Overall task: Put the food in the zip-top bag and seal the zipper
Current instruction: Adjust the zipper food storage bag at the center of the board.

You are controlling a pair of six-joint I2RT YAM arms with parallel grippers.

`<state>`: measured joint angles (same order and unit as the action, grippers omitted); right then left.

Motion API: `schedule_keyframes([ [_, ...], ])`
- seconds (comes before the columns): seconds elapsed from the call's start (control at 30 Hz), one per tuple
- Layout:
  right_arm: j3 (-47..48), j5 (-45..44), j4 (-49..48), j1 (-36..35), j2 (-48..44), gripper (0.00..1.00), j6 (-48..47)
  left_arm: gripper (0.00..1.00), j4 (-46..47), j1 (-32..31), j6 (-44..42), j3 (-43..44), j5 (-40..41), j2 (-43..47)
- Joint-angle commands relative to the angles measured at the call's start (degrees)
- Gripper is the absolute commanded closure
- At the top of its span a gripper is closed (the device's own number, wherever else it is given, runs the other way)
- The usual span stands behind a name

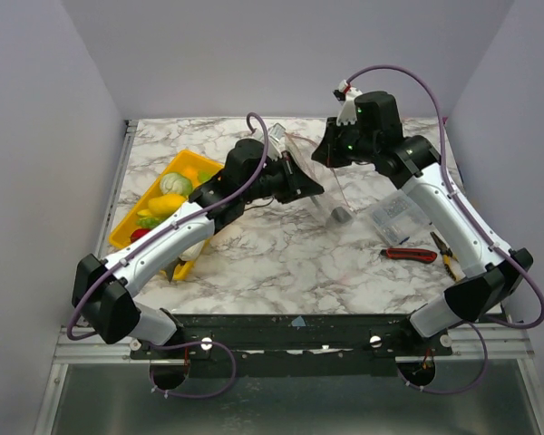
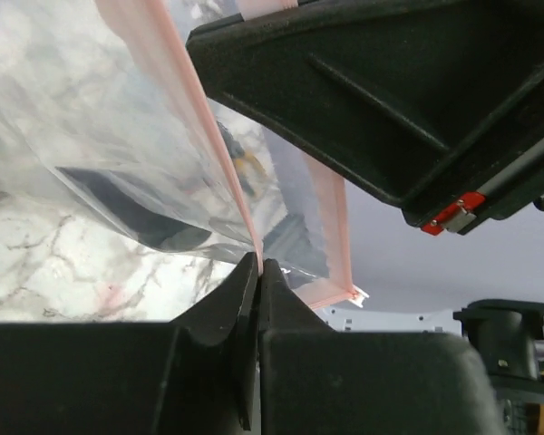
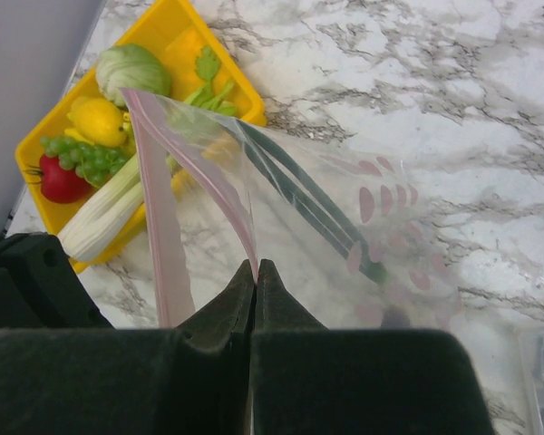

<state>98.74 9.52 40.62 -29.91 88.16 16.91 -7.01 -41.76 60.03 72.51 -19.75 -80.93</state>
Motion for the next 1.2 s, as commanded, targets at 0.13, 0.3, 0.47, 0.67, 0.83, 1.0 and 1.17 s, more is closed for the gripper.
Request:
schedule_keyframes([
  [0.13,6.22,-7.23,13.76,0.28,-4.63,1.0,-6.07,1.0,12.33,-2.8,10.71,-4.46,-14.02,4.87],
  [0.3,8.89,-7.81,14.91,0.28,1.25,1.0,-7.47,1.0,13.37,-3.12,13.09,-9.1,-13.99,7.93],
  [0.47,8.55,-0.96,2.27,0.23,8.96,0.99,-3.91,1.0,7.64,1.85,10.77,-12.47,-7.78,10.22],
  [0.67,18.39,5.3,1.01,0.25,22.11,1.0,0.38,1.0,3.35,9.85,5.41,-14.2,-7.17,9.41],
  [0.83,18.34,8.17,0.48,-0.18,20.88,0.99,2.49,1.0,1.81,9.61,0.53,-12.22,-5.77,12.92],
  [1.0,11.19,6.57,0.07,-0.16,13.38,0.99,3.94,1.0,0.8,8.28,-0.7,-9.46,-8.54,12.7],
  [1.17,0.44,1.01,-6.42,-0.11,3.37,0.99,5.09,1.0,-1.17,5.81,-4.06,-8.38,-6.97,12.53],
])
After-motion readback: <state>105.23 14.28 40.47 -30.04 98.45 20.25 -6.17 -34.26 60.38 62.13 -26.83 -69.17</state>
